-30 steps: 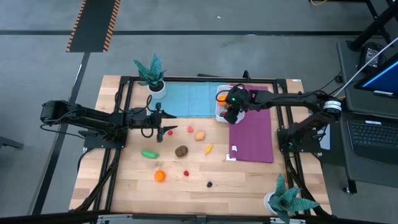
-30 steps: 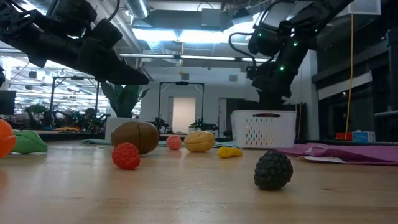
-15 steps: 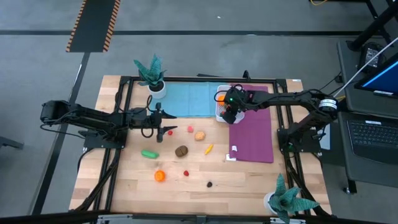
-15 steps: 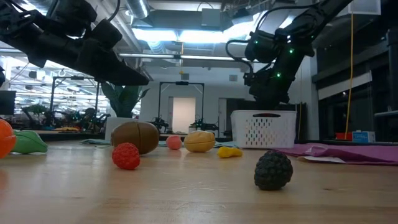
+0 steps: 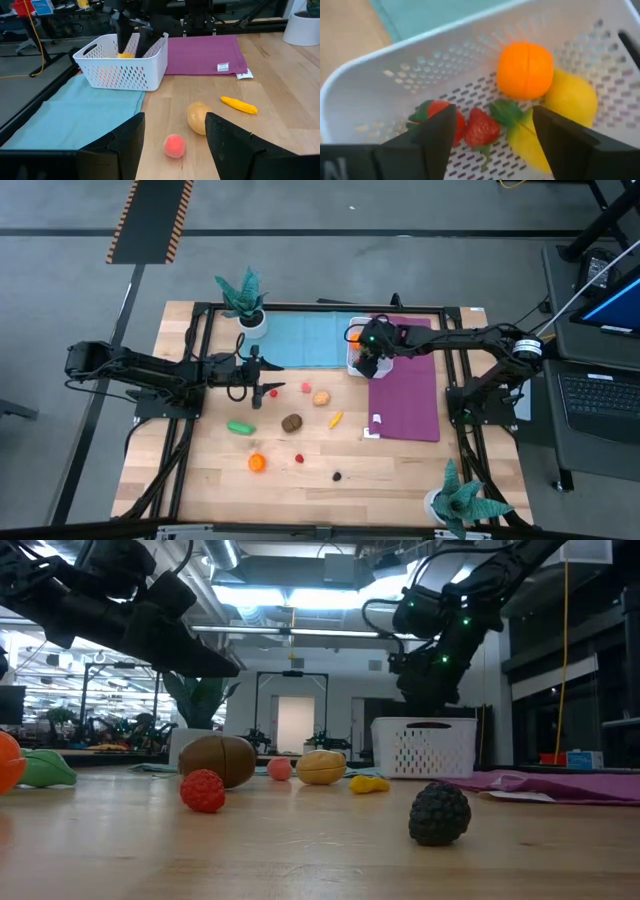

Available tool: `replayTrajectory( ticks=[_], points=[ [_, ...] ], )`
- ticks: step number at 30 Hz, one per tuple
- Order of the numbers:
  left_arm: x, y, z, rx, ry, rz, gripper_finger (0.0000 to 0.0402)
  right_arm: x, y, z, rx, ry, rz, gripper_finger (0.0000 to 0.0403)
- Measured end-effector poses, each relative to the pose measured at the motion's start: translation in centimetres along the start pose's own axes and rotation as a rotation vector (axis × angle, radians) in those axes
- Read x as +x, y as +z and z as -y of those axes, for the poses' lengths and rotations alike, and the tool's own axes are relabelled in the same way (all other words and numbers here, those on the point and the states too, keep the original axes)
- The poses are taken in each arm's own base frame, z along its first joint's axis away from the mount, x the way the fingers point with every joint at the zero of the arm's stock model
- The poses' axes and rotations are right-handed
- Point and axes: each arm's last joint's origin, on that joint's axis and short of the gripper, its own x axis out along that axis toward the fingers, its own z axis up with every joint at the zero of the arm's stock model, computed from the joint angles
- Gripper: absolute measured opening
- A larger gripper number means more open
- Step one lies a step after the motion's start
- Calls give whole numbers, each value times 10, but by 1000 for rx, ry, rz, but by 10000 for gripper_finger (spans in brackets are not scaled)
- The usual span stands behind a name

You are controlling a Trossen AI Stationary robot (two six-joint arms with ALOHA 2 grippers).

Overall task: Pick and placing Produce into tupperware
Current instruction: Put the red cherry into the white container

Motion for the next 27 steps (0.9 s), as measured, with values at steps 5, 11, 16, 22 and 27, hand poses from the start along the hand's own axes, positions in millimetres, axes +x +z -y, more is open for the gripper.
replayTrajectory(
  ticks=[5, 11, 16, 22, 27],
  points=[
    [0, 0, 0, 0, 0, 2, 200, -9, 9, -1, -71, 7, 101, 263],
    [-6, 4, -1, 0, 0, 10, 200, -26, 17, -10, -140, 26, 309, 263],
    [-18, 1, -1, -28, -6, -56, 200, -19, 0, -21, -190, 43, 510, 263],
    [-32, 0, -1, -93, -6, -102, 200, -21, -13, -37, -289, 92, 699, 264],
    [-40, -3, -2, -155, -3, -141, 200, -28, -16, -46, -363, 287, 856, 264]
  ],
)
